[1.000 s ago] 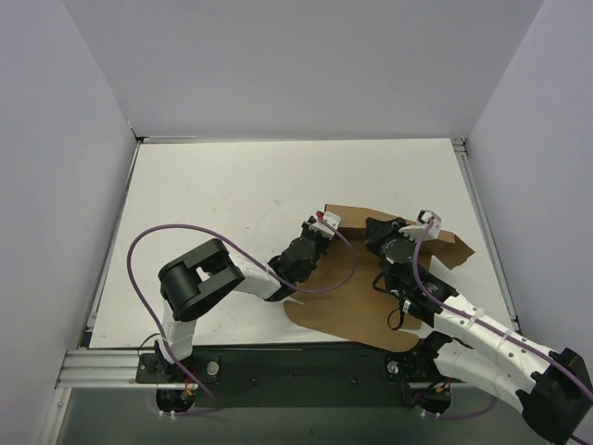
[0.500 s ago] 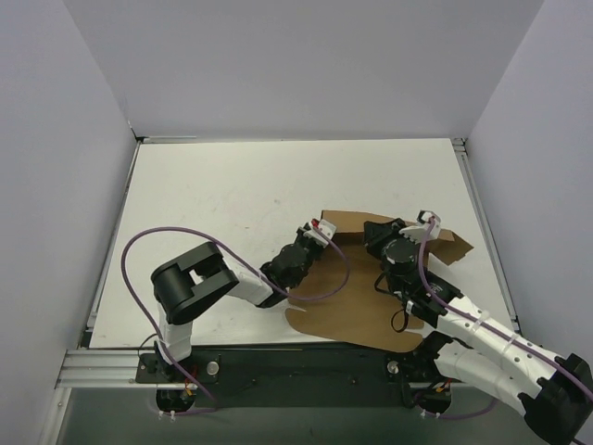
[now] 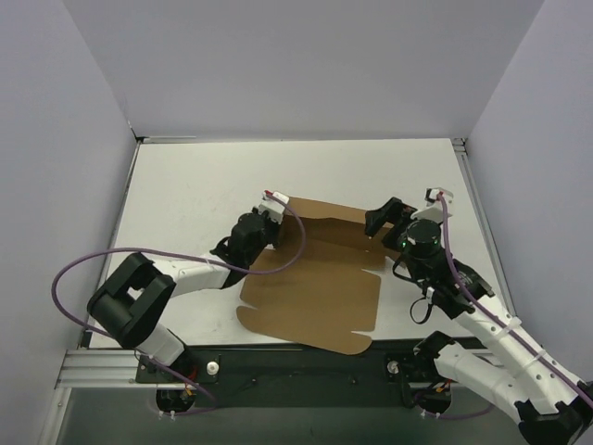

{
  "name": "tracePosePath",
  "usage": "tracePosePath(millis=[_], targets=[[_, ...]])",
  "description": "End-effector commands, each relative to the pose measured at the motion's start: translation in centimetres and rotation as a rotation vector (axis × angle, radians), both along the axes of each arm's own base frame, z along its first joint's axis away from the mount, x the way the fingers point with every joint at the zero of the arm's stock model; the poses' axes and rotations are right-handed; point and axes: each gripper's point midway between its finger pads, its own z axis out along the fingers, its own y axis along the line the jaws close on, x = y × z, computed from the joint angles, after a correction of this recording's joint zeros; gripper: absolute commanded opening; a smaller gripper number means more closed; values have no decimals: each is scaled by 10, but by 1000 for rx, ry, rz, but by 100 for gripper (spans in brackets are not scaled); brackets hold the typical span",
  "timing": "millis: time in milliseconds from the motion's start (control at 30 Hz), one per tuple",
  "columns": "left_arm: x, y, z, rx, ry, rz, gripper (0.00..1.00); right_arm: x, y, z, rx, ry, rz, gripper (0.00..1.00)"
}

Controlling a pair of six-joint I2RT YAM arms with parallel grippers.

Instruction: Fold the paper box

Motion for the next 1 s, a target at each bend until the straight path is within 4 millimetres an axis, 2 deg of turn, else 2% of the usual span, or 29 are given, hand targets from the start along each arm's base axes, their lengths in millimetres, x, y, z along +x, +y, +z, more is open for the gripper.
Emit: tracePosePath(millis=[0,67,100,133,167,200,333,433,533,567,633,667,800,967], targets=[[-6,16,-10,28,156,-66,0,-12,-26,23,-183,68,50,84],[-4,27,-9,14,186,-73,0,-12,-39,14,-249,119,54,85],[-2,30,-8,5,189,-74,0,-12,-38,6,-246,143,85,85],[-3,31,-7,-2,192,-86,0,-8,-53,0,-231,169,50,86],[1,40,-7,-7,194,-69,0,-8,-56,-6,-231,185,72,86],[0,38,-6,-41,211,-78,0,-8,-58,-14,-212,205,84,86],[3,43,-5,-64,223,-81,0,-20,-59,-41,-170,241,138,86],[6,46,-8,-67,244,-82,0,-31,-60,-53,-169,235,141,86],[10,49,-11,-68,270,-74,0,-42,-55,-53,-145,191,172,86],[10,50,-11,-67,274,-72,0,-47,-53,-63,-135,201,189,86],[12,52,-11,-63,283,-61,0,-53,-52,-60,-119,164,191,86],[12,52,-11,-63,287,-62,0,-56,-50,-65,-113,167,207,86],[12,52,-13,-62,292,-69,0,-58,-45,-65,-106,152,237,85],[11,52,-13,-77,285,-77,0,-52,-42,-80,-120,201,256,79]])
